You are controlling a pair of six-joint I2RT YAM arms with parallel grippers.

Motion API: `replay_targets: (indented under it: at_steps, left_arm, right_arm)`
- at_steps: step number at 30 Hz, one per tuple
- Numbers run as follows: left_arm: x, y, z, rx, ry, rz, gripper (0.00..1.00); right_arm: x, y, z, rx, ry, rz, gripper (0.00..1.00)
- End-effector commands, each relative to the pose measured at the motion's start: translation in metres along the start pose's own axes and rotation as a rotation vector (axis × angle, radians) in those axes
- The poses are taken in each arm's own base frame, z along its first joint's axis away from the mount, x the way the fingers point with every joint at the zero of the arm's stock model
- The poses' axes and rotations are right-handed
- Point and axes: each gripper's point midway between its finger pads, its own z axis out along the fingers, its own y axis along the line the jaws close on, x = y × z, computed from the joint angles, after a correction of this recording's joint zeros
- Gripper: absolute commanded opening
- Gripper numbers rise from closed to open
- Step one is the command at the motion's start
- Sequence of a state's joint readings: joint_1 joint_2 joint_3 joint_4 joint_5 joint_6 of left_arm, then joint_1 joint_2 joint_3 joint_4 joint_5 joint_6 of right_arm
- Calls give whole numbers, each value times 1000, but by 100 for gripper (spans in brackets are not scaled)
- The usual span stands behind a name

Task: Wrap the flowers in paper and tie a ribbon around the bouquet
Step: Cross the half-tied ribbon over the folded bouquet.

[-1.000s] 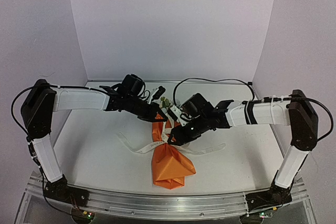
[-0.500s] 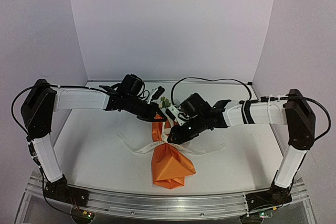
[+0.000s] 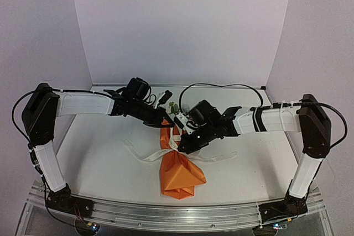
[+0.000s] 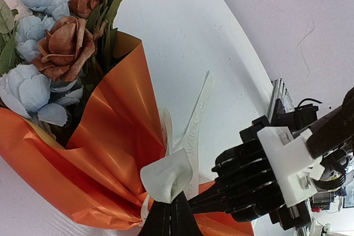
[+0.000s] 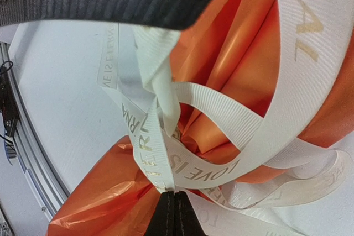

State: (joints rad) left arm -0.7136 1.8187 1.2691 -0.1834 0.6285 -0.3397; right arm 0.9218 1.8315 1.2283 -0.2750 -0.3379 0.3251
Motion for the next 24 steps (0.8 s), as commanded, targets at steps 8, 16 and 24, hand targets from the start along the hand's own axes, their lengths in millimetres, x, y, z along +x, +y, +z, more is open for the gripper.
replay_targets:
  at_steps: [8,16,24]
  left_arm:
    - [-12,6,-25,-4,-79,-1,0]
    - [-6,11,-38,-17,-94,-9,0]
    - [3,3,-49,17,-94,-3,0]
  right_arm:
    - [21,-7,-30,63,-25,3,0]
    - [62,-23,-40,115,40,29,0]
    - [86,-40,-47,178,70,56,0]
